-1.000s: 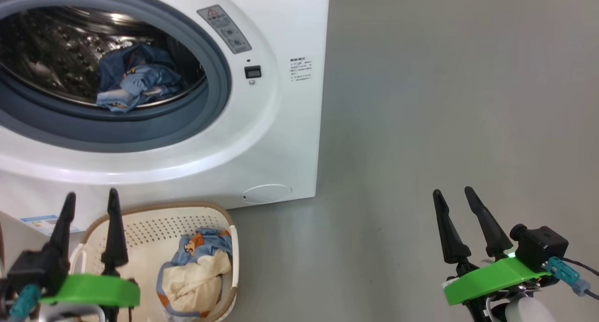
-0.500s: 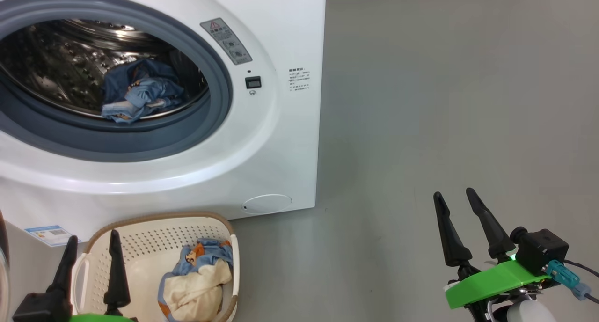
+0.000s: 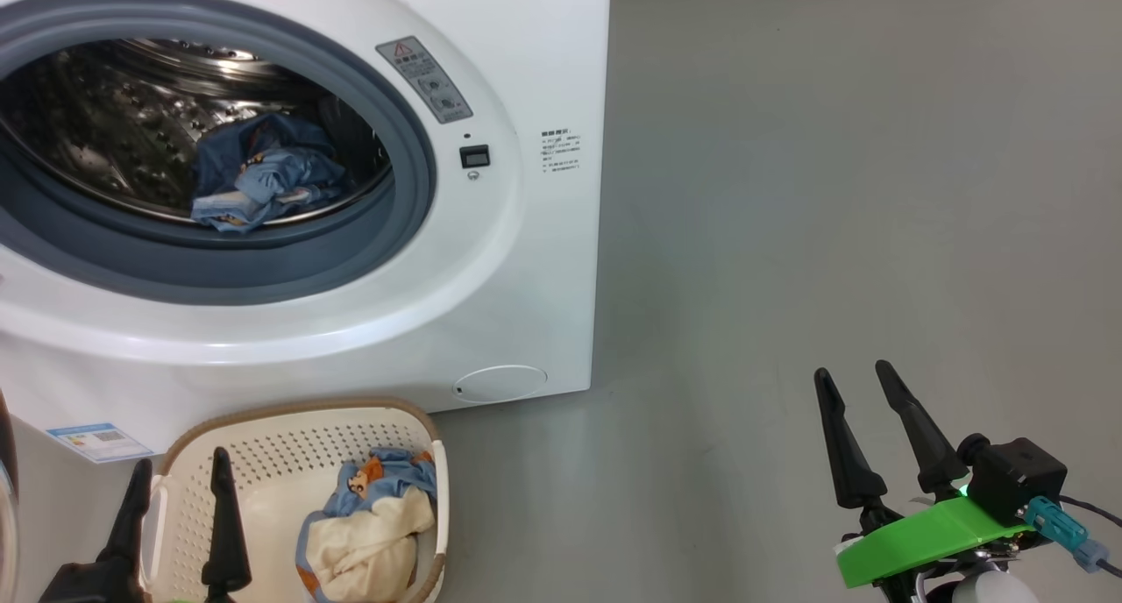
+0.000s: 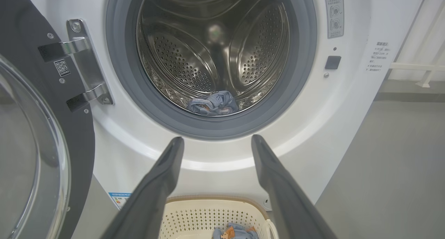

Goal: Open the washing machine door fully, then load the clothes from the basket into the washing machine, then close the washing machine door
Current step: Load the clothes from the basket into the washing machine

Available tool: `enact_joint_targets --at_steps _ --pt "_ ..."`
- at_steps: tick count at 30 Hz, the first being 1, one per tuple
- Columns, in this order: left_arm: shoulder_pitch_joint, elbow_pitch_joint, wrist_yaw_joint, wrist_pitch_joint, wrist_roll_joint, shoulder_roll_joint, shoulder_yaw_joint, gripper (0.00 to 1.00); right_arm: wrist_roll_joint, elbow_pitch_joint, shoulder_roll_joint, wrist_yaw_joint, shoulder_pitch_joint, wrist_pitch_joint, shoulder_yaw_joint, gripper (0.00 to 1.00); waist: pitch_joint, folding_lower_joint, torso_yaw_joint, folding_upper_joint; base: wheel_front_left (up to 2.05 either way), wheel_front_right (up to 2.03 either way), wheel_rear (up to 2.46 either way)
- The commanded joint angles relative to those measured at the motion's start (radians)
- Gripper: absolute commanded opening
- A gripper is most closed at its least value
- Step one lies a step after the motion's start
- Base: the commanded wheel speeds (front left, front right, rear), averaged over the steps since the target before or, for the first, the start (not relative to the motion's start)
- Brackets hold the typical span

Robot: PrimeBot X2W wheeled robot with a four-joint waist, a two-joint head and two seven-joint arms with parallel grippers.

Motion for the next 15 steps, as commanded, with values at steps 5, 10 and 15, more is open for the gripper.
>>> enact_joint_targets --at_steps 5,10,15 --pt "-0.016 -0.025 0.010 -0.005 -0.010 0.010 0.029 1.00 -0.004 -0.025 -0.005 0.010 -0.003 -0.005 0.018 1.00 0.013 0.0000 0.004 0.0000 0.00 0.00 0.00" --pt "-0.038 0.009 -0.003 -0.005 -0.011 0.010 0.022 1.00 0.000 -0.017 -0.005 0.010 -0.002 -0.005 0.020 1.00 0.045 0.0000 0.009 0.0000 0.00 0.00 0.00" --pt "-0.073 0.044 -0.018 -0.005 -0.014 0.010 0.030 1.00 0.002 -0.015 -0.008 0.010 -0.010 -0.005 0.022 1.00 0.087 0.0000 0.005 0.0000 0.00 0.00 0.00"
